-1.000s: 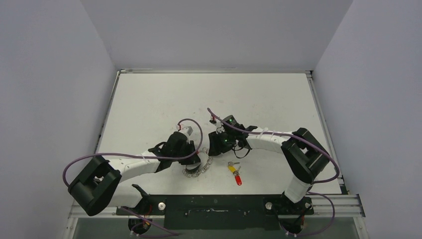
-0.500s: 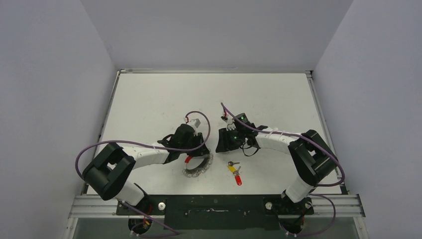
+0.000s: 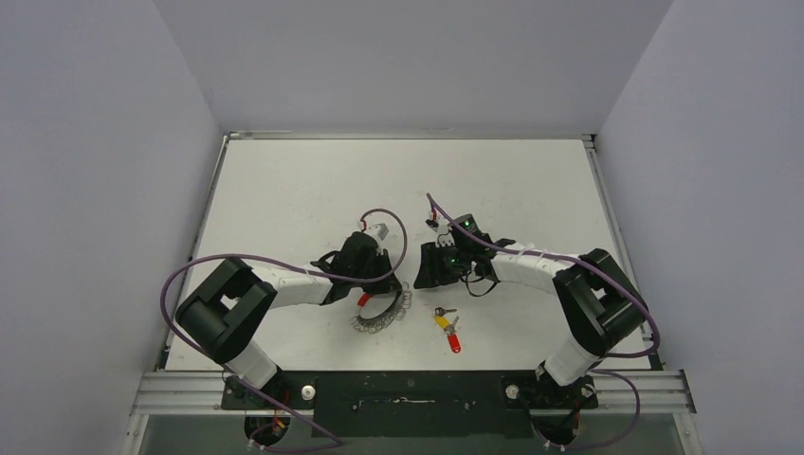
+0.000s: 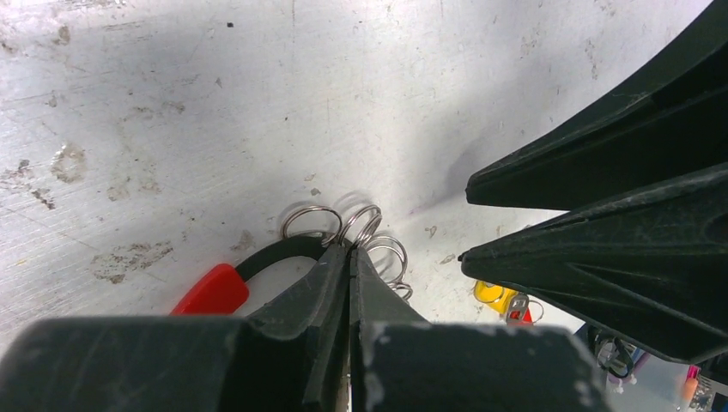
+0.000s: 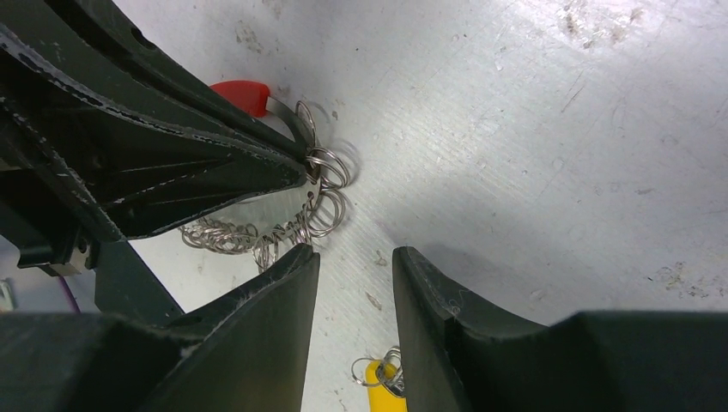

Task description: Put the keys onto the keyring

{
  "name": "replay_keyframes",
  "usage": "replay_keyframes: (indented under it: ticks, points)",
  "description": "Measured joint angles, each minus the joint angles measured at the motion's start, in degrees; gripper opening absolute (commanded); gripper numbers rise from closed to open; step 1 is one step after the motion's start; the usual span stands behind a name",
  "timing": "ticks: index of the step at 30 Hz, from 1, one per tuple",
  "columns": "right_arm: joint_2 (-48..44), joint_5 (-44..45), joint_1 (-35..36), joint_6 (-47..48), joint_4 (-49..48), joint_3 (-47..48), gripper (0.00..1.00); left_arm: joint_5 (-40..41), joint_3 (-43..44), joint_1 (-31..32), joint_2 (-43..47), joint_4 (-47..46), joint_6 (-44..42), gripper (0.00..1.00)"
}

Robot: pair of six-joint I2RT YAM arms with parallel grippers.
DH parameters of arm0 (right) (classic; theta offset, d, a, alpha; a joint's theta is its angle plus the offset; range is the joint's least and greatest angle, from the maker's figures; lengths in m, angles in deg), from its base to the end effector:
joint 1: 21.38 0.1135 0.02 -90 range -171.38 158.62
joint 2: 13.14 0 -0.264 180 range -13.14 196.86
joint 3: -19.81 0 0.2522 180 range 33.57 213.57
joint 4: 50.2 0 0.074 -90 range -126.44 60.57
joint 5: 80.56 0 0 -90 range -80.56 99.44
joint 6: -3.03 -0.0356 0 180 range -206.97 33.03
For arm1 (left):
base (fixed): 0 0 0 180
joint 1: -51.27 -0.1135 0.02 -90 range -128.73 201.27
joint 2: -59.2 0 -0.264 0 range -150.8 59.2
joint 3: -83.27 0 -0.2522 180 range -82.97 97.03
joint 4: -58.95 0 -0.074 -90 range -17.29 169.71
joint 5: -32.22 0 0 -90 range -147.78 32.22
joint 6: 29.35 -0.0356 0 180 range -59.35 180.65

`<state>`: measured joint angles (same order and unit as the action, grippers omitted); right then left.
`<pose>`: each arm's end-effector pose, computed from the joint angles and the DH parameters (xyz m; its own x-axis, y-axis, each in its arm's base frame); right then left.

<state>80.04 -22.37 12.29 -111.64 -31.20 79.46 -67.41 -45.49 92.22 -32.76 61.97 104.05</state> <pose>0.2462 0.1865 0.1550 -0.9083 -0.1789 -0.3782 -0.3949 0.6648 0.6341 0.2219 -0.2005 0.1374 -0.8861 -0.1280 -0.4455 0.1770 0.7948 -0.5804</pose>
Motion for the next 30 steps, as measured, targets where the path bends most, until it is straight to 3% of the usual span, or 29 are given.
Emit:
replay_keyframes:
  ticks: [12, 20, 30]
  points:
    - [-4.11, -0.59, -0.9, 1.03, -0.07, -1.09, 0.59, -4.37, 1.36, 1.09, 0.02, -0.26, -4.87, 0.0]
    - [-6.86, -0.66, -2.21, 2.36, -1.16, -1.88, 0.68, -6.1, 1.29, 1.53, 1.4, -3.02, -6.64, 0.24]
    - [-9.88, -0.61, -2.25, 7.96, -4.35, -1.9, 0.8, -0.7, -2.25, 1.51, 12.2, 0.68, -8.31, 0.34]
